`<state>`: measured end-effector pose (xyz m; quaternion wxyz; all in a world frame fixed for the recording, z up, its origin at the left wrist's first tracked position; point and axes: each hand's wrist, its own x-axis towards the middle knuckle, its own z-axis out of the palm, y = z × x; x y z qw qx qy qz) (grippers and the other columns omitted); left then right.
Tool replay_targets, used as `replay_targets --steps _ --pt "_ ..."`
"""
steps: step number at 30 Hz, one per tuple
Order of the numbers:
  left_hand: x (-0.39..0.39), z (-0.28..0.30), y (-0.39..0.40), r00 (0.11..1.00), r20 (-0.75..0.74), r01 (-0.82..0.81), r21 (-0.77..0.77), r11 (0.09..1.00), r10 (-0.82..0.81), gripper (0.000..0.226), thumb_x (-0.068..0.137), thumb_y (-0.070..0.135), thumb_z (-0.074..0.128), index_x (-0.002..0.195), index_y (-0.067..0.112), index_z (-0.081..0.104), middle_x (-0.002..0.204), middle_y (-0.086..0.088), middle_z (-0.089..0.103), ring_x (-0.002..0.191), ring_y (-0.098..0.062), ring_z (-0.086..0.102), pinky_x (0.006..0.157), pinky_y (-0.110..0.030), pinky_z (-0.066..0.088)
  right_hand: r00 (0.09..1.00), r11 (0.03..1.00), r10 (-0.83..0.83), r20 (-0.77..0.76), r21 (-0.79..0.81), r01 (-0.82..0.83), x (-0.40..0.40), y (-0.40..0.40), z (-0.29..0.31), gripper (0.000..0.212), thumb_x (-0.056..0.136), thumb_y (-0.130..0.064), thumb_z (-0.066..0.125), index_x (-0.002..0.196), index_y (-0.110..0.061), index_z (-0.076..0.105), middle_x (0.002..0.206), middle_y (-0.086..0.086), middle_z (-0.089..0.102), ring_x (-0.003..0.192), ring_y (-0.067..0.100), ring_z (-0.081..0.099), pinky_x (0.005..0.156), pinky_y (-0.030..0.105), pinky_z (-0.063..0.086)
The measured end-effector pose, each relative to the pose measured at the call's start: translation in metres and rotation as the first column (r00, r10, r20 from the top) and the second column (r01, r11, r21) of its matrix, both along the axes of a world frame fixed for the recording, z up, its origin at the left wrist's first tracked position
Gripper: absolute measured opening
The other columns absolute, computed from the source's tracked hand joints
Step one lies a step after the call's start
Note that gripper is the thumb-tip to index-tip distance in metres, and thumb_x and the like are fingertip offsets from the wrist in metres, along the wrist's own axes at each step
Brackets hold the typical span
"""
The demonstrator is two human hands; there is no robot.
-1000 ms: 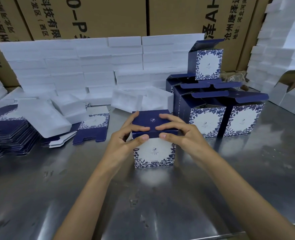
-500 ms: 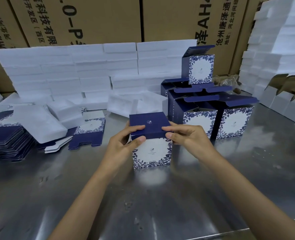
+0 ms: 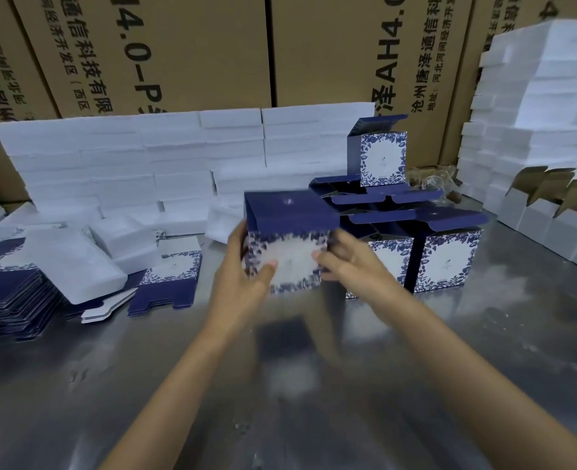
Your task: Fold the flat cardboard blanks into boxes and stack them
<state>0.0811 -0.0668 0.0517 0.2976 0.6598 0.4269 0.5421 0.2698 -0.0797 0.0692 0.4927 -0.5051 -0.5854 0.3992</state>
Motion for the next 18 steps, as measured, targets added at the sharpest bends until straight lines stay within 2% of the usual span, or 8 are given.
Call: replay_targets --steps 4,6,8,10,12,13,15,18 --pt "0.011 0.059 0.034 0.998 -0.008 -0.066 0.143 0.988 0.068 0.081 0.087 0.001 0.064 0.151 0.033 0.025 0.123 0.02 0.053 0.101 0.025 0.052 0.073 -0.006 0.05 0.998 0.991 0.02 0.052 0.13 -0.026 0.008 0.03 0.067 0.047 0.101 -0.013 0.06 0.146 -0.021 0.048 0.143 0.0 0.057 0.119 0.014 0.062 0.097 0.034 0.057" --pt "0.022 0.085 0.058 0.994 -0.006 -0.106 0.211 0.972 0.109 0.08 0.086 0.004 0.065 0.152 0.03 0.027 0.127 0.012 0.05 0.106 0.015 0.052 0.079 -0.009 0.049 0.992 0.99 -0.013 0.125 0.144 -0.005 0.019 0.051 0.096 0.051 0.101 -0.019 0.06 0.15 -0.024 0.044 0.143 -0.002 0.052 0.126 0.017 0.056 0.102 0.037 0.051" --pt "0.037 0.104 0.086 0.989 -0.049 -0.123 0.222 0.967 0.137 0.081 0.087 0.009 0.067 0.154 0.029 0.025 0.132 0.002 0.047 0.114 -0.005 0.052 0.09 -0.023 0.05 0.961 0.988 -0.105 0.255 0.141 0.071 0.033 0.078 0.119 0.055 0.101 -0.028 0.059 0.152 -0.028 0.038 0.147 -0.001 0.038 0.131 0.018 0.044 0.102 0.038 0.04" --pt "0.056 0.116 0.118 0.989 -0.094 -0.095 0.176 0.98 0.112 0.083 0.087 0.011 0.068 0.155 0.028 0.024 0.127 0.0 0.052 0.112 -0.014 0.054 0.084 -0.027 0.053 0.92 0.984 -0.169 0.354 0.117 0.136 0.049 0.108 0.134 0.062 0.101 -0.031 0.057 0.157 -0.029 0.029 0.161 0.004 0.02 0.14 0.025 0.035 0.105 0.04 0.035" --pt "0.077 0.121 0.15 0.991 -0.109 -0.058 0.117 0.991 0.071 0.083 0.088 0.011 0.068 0.155 0.027 0.023 0.12 0.005 0.055 0.106 -0.013 0.056 0.078 -0.024 0.052 0.922 0.983 -0.185 0.339 0.083 0.167 0.064 0.137 0.14 0.069 0.102 -0.027 0.055 0.161 -0.026 0.019 0.168 0.005 0.012 0.149 0.03 0.028 0.113 0.044 0.034" --pt "0.086 0.12 0.166 0.992 -0.117 -0.043 0.088 0.995 0.053 0.082 0.089 0.011 0.068 0.155 0.026 0.022 0.12 0.004 0.056 0.107 -0.015 0.056 0.081 -0.027 0.052 0.926 0.981 -0.192 0.324 0.074 0.178 0.07 0.151 0.139 0.071 0.102 -0.025 0.055 0.162 -0.024 0.016 0.17 0.004 0.01 0.151 0.03 0.025 0.116 0.046 0.033" --pt "0.104 0.118 0.197 0.992 -0.122 -0.033 0.052 0.998 0.039 0.08 0.09 0.009 0.065 0.156 0.026 0.021 0.125 0.0 0.059 0.113 -0.021 0.057 0.091 -0.032 0.05 0.928 0.978 -0.208 0.309 0.066 0.197 0.082 0.179 0.135 0.074 0.102 -0.022 0.054 0.163 -0.022 0.011 0.171 0.004 0.007 0.154 0.029 0.021 0.116 0.043 0.033" --pt "0.128 0.11 0.237 0.99 -0.129 -0.049 0.04 0.998 0.054 0.079 0.09 0.005 0.059 0.155 0.028 0.022 0.118 0.002 0.059 0.11 -0.022 0.058 0.086 -0.028 0.046 0.933 0.97 -0.243 0.266 0.076 0.231 0.095 0.216 0.122 0.075 0.102 -0.019 0.054 0.163 -0.02 0.011 0.17 0.005 0.012 0.152 0.029 0.026 0.112 0.039 0.035"
